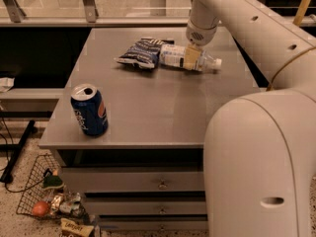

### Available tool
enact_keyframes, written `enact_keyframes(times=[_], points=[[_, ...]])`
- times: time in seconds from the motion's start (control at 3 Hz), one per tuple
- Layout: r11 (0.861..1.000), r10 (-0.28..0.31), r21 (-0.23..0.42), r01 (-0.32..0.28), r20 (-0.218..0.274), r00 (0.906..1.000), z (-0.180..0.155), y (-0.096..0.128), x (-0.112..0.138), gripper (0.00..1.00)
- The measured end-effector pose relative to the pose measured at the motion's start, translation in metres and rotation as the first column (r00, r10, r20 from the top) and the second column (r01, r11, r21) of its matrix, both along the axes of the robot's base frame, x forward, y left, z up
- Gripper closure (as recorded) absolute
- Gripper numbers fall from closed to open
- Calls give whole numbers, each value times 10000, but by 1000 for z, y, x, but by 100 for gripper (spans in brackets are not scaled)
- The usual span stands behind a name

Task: Move blue plastic bottle near blue chip bag

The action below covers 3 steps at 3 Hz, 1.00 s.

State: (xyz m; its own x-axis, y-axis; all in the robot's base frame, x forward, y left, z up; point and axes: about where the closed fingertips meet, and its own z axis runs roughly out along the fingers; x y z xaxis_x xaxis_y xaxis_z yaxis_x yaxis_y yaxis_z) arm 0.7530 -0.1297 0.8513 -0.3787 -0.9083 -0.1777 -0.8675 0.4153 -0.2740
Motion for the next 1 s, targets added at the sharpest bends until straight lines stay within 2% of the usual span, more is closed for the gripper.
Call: enact_keyframes(times=[0.33,0.67,1.0], points=[[10000,12,-1,-12,-31,10000,-3,1,1,36],[9972,183,732,-184,22,9998,0,-4,-2,5],[9872,322,1559,-337,119,9994,10,-7,-6,0]])
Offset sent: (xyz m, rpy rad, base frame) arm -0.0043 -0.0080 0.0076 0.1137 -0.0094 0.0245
